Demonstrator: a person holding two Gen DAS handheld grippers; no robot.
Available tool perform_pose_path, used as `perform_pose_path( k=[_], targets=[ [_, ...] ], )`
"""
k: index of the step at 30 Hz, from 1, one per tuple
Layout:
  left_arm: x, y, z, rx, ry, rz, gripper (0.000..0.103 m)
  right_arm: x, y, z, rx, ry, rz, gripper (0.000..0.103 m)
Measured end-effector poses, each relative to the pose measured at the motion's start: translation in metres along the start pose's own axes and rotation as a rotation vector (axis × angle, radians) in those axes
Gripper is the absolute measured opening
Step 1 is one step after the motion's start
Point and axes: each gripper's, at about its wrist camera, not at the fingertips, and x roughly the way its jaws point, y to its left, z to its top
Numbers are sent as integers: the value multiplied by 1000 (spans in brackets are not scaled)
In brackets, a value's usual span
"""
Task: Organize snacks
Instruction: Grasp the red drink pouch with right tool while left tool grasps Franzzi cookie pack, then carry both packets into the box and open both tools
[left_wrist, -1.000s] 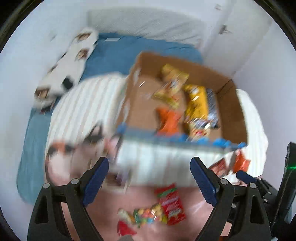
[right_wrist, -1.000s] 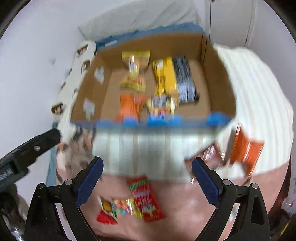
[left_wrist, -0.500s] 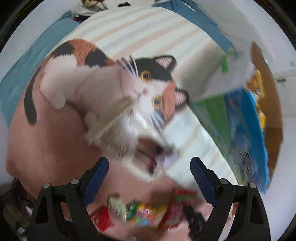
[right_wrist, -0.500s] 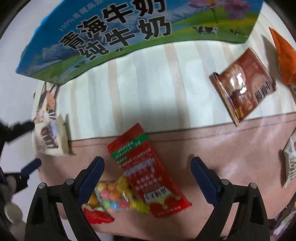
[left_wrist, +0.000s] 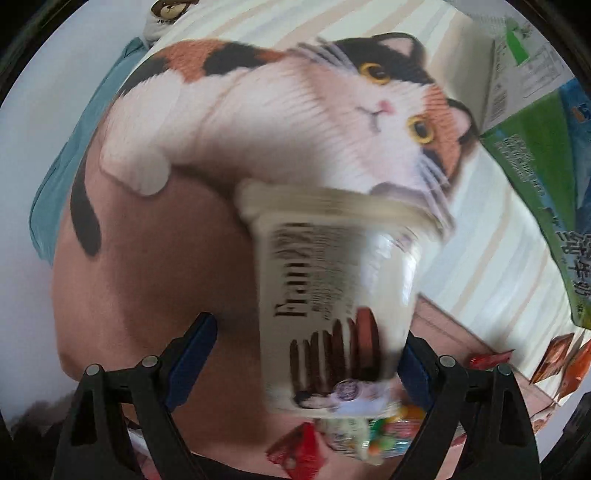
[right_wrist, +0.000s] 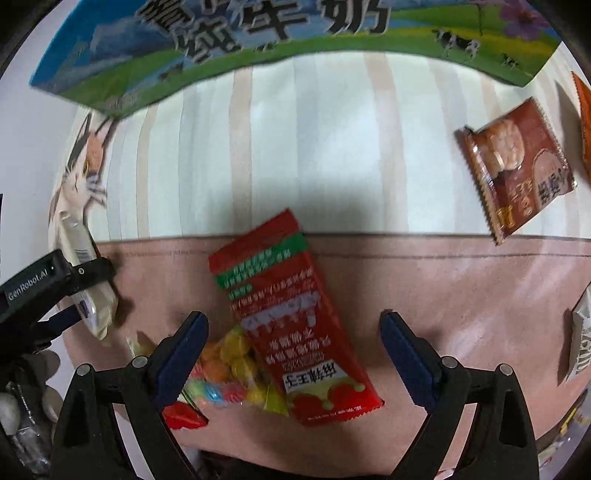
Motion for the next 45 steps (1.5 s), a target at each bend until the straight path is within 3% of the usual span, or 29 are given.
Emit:
perform_pose_path(
  k=[4, 5, 6, 7, 8, 9, 15, 18, 23, 28, 32, 33, 35, 38, 41, 45],
  targets=[
    [-9, 1, 2, 56, -60, 0, 88, 16, 7, -16, -20, 12, -24, 96],
    [-13, -1, 4, 79, -92, 4, 83, 18, 9, -17, -24, 8, -31, 95],
    [-17, -6, 4, 105, -120, 7, 67, 18, 11, -22, -27, -2, -49, 85],
    [-19, -9, 4, 125, -132, 19, 59, 18, 12, -22, -28, -16, -58, 78],
    [-20, -12, 5, 144, -139, 35, 59, 17, 13, -22, -30, -30, -65, 64],
    [-21, -15, 4, 164, -147, 28, 59, 15, 13, -23, -28, -41, -75, 61],
    [-27, -51, -5, 298, -182, 0, 59, -1, -3, -27, 56, -78, -33, 54],
    [-20, -99, -9, 377, -148, -30, 59, -9, -16, -28, 91, -91, -30, 48],
    [-2, -140, -18, 488, -82, -12, 60, -4, -35, -32, 161, -63, 33, 49],
    [18, -145, -27, 520, -25, 5, 69, -2, -37, -36, 193, -41, 77, 69],
    [22, -148, -47, 524, -45, 23, 69, 9, -17, -38, 125, -37, 0, 75],
    [23, -151, -47, 518, -54, 20, 68, 12, -12, -38, 107, -39, -24, 75],
    [21, -152, -57, 504, -75, 32, 58, 18, 2, -42, 68, -52, -88, 73],
    [14, -148, -69, 490, -101, 31, 57, 20, 18, -51, 36, -103, -175, 58],
    [4, -143, -68, 493, -130, 33, 56, 13, 20, -59, 43, -131, -164, 52],
    [-14, -141, -84, 500, -166, 15, 56, -2, 18, -68, 64, -153, -118, 51]
  ],
)
